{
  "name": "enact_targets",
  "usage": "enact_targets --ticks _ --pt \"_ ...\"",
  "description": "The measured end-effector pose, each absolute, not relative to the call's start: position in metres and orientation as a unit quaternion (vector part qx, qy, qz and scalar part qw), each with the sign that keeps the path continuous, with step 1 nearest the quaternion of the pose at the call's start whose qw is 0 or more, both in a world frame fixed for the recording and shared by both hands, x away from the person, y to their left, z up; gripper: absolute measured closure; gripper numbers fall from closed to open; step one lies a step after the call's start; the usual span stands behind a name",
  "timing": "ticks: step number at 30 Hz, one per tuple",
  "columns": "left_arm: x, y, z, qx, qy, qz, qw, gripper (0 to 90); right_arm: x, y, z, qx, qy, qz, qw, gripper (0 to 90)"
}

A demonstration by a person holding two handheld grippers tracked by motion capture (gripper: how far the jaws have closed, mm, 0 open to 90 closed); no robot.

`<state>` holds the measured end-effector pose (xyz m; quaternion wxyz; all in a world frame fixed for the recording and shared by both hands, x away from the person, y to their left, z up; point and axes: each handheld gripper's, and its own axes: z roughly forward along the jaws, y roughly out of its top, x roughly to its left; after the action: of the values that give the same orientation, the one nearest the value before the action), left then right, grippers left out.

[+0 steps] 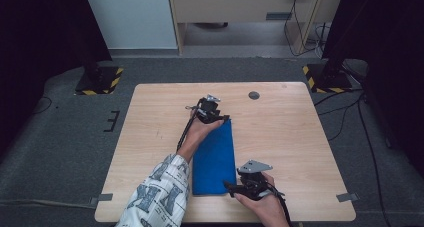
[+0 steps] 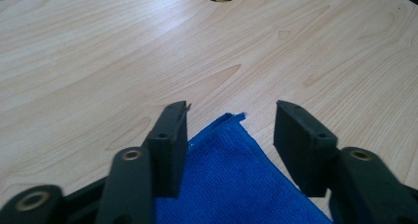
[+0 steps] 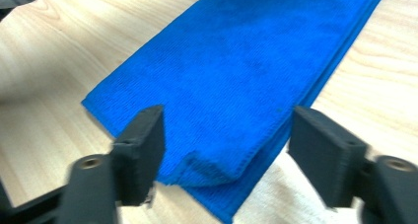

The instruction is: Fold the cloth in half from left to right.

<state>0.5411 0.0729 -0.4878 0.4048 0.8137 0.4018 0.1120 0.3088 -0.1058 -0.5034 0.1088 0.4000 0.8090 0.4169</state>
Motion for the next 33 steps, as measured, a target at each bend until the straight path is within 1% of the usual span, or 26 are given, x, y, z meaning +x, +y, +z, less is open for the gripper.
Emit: enact_targets --ticks 3,6,9,10,11,15,18,24,28,33 --pt "0.539 0.074 -0.485 0.815 0.398 0.11 0.407 37.5 0.313 -0.106 -0.505 0.399 0.809 0.415 0.115 17.7" --pt "0.539 0.075 -0.483 0.816 0.392 0.107 0.411 33.0 0.318 -0.105 -0.506 0.395 0.812 0.412 0.118 14.1" --pt "0.538 0.075 -0.482 0.82 0.389 0.11 0.405 25.2 0.322 -0.104 -0.507 0.394 0.81 0.417 0.125 8.8" --pt "0.537 0.074 -0.483 0.82 0.389 0.11 0.404 21.2 0.323 -0.104 -0.508 0.392 0.808 0.42 0.132 7.0" --pt "0.537 0.074 -0.483 0.823 0.386 0.107 0.402 17.6 0.325 -0.103 -0.508 0.392 0.808 0.419 0.134 6.8" --pt "0.533 0.074 -0.483 0.834 0.377 0.103 0.39 10.9 0.331 -0.102 -0.511 0.388 0.811 0.418 0.128 5.3" --pt "0.531 0.075 -0.482 0.837 0.372 0.099 0.389 8.1 0.335 -0.101 -0.511 0.385 0.814 0.416 0.126 5.0" --pt "0.526 0.084 -0.479 0.834 0.372 0.1 0.394 8.0 0.343 -0.1 -0.514 0.375 0.823 0.407 0.131 6.3" --pt "0.521 0.092 -0.475 0.829 0.375 0.111 0.399 8.0 0.35 -0.1 -0.515 0.378 0.825 0.401 0.127 6.7" --pt "0.516 0.105 -0.472 0.83 0.379 0.127 0.388 8.1 0.359 -0.099 -0.515 0.381 0.826 0.394 0.132 7.8"
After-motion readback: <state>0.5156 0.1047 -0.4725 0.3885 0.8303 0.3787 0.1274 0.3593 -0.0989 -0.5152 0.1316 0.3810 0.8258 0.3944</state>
